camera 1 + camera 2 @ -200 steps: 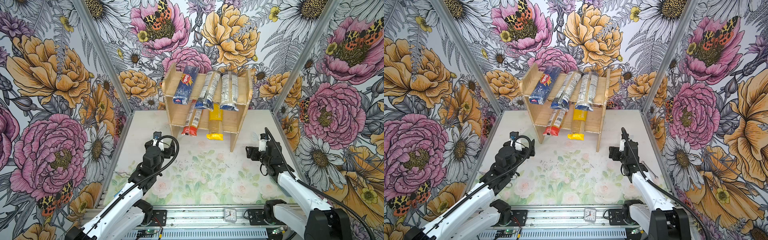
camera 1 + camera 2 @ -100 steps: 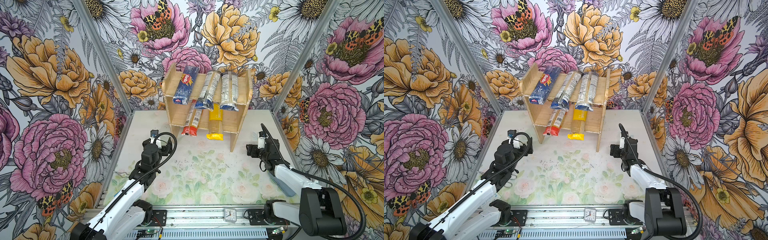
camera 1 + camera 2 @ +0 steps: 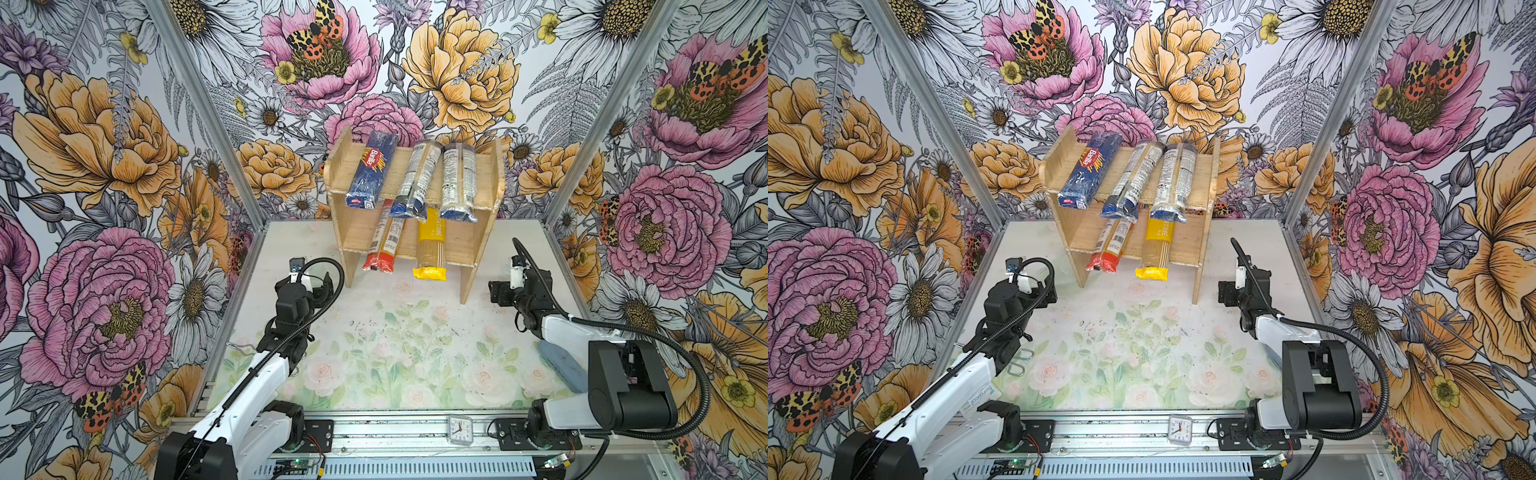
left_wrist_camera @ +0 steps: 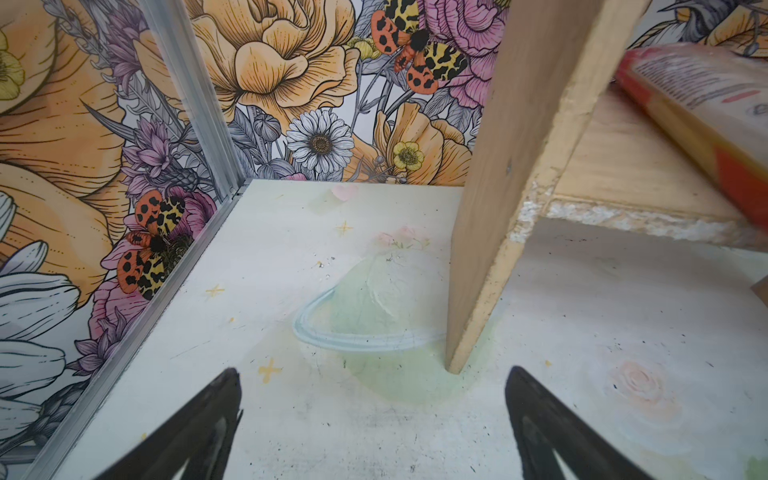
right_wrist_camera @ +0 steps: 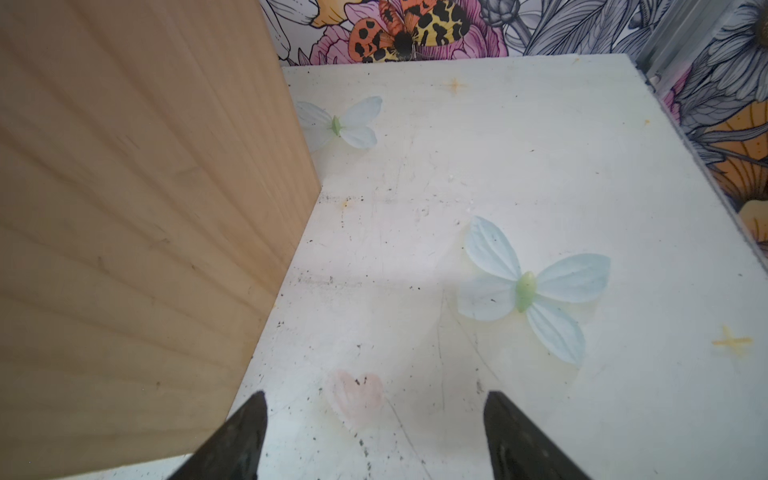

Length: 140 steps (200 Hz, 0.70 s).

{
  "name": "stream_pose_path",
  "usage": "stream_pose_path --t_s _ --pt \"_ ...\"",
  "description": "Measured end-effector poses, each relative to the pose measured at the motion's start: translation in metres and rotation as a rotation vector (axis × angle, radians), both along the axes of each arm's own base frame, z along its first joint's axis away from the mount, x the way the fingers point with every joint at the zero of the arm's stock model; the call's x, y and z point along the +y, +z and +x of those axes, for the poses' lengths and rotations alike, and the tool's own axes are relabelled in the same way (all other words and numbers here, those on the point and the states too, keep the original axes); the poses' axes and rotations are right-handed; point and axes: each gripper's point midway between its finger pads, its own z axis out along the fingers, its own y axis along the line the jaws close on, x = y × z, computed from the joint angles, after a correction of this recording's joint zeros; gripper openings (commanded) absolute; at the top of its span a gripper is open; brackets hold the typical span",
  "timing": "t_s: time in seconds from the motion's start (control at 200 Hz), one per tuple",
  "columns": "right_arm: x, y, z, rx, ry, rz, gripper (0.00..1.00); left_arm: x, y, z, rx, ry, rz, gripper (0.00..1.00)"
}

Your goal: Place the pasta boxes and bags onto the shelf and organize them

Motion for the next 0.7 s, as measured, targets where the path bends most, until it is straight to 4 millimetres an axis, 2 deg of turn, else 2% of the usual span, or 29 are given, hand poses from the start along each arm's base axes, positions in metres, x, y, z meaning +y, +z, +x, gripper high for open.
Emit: stream_pose_path --t_s 0.165,0.365,0.54,0.701 --pt "0.003 -0.008 0.006 -0.004 0.014 0.010 0.82 0.022 -0.009 0.001 -0.016 0.057 -0.007 0.99" --pt "-0.001 0.001 0.014 -0.055 0.009 0.014 0.82 0.046 -0.032 0.005 0.004 0.123 -0.013 0.99" --pt "-0.004 0.007 0.017 -0.083 0.004 0.012 0.82 0.051 -0.037 0.013 -0.018 0.125 -0.023 0.99" --pt "-0.005 0.011 0.020 -0.103 0.006 0.004 0.82 0.052 -0.054 0.024 -0.005 0.104 -0.035 0.99"
